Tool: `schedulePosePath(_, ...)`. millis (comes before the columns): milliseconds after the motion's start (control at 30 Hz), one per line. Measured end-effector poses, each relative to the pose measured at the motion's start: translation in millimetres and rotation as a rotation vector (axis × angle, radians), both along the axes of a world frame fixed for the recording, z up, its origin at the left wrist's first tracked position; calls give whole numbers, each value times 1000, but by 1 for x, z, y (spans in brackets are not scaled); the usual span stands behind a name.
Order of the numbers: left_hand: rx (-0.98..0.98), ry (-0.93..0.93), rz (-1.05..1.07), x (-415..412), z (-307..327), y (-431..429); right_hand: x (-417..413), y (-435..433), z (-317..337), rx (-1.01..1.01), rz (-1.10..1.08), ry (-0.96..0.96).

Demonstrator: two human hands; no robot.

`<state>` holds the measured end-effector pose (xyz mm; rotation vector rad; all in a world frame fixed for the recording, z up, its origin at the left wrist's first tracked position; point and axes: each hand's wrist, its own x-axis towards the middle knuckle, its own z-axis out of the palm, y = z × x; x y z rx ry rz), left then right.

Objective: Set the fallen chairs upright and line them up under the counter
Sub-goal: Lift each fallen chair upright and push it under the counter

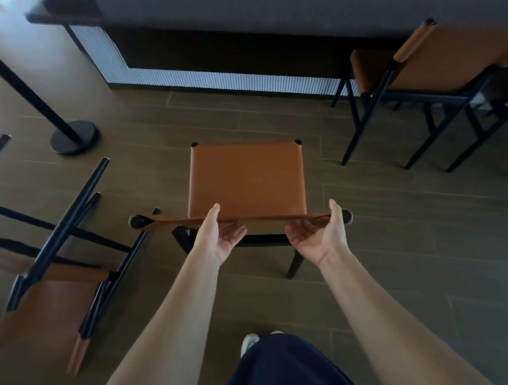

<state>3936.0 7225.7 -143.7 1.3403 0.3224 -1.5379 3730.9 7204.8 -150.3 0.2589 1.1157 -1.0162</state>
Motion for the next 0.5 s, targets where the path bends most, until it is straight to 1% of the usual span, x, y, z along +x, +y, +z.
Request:
schedulePosePath(100, 32, -42, 41, 18, -7, -1, 18, -5, 0, -6, 111, 27)
schedulePosePath(167, 48, -95, -32, 27, -7, -5, 27, -15, 2, -1, 157, 47)
schedulePosePath(233, 56, -114, -118, 34, -7, -11, 32, -27, 4, 11, 134, 14)
schedulePosePath(300, 47, -76, -162, 40, -4, -19, 33, -37, 4, 50, 97, -18)
schedulePosePath(367, 55, -72, -214, 43, -2, -27, 34, -46, 3, 81, 92, -5)
schedulePosePath(500, 92, -183, -317, 44, 0, -53, 35, -71, 7, 66, 55, -10)
